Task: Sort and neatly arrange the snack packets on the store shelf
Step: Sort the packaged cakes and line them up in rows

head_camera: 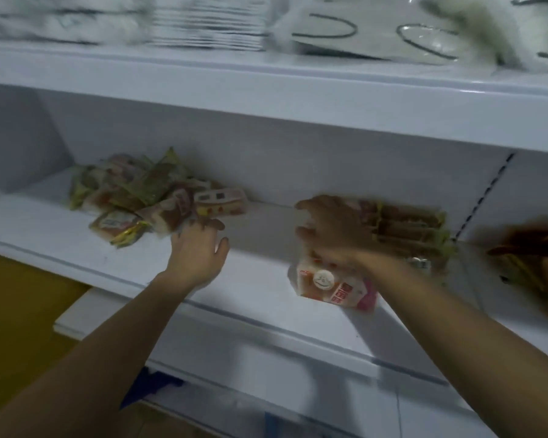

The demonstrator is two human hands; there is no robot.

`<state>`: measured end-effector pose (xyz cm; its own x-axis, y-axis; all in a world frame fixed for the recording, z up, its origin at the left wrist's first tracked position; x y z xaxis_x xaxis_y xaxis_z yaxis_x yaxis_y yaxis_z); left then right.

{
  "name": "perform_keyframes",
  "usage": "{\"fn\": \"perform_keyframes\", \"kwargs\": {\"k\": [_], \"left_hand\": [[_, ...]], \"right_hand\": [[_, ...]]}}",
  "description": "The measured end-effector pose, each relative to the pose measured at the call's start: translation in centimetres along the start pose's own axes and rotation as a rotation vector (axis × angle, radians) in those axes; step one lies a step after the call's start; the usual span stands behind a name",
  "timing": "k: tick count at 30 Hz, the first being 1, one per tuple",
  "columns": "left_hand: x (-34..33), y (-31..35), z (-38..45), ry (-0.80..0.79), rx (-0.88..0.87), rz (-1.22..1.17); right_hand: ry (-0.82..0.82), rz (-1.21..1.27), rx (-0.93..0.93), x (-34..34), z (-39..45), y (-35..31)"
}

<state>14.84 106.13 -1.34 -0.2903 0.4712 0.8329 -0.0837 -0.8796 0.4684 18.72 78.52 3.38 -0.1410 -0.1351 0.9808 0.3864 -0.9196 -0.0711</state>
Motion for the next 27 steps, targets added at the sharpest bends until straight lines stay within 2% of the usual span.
{"fn": "perform_keyframes", "kwargs": {"k": [6,11,13,18,20,24,27], "left_hand": [[5.1,-8.3,1.9,0.077,0.101,0.051],[7.3,-13.0,5.3,0.096,0.185,0.047],[7.1,-14.4,6.7,0.05,0.213,0.036],[6.3,-16.8,8.4,0.036,0.09,-0.109],[7.0,-17.8,9.0,0.046,0.096,-0.19],[8.4,-18.6,9.3,0.083,0.127,-0.432],[8.5,-17.5,8.1,0.072,0.112,-0.559]], "right_hand": [[-0.151,0.021,0.061,-2.5,6.3,-9.2],[-0.193,0.241,0.0,-5.2,10.9,-16.0],[-0.183,0.392,-0.059,-6.4,12.3,-18.3],[-0.13,0.941,-0.384,-10.4,13.2,-23.5],[-0.077,1.088,-0.473,-11.4,13.2,-24.8],[0.039,1.364,-0.557,-10.8,12.9,-26.3],[0.033,1.517,-0.564,-9.9,12.7,-27.3]]}}
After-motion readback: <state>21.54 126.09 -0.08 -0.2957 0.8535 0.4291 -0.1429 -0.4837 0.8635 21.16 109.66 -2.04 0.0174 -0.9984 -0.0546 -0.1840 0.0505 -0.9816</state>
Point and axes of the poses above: each hand's wrist, its own z-axis towards the middle knuckle, its own x-axis out of the back of the hand, y = z × x, the point moved 2 cm from there along z, towards the middle knuckle, and after that the axes turned 13 degrees about -z, right-handed, at the moved point
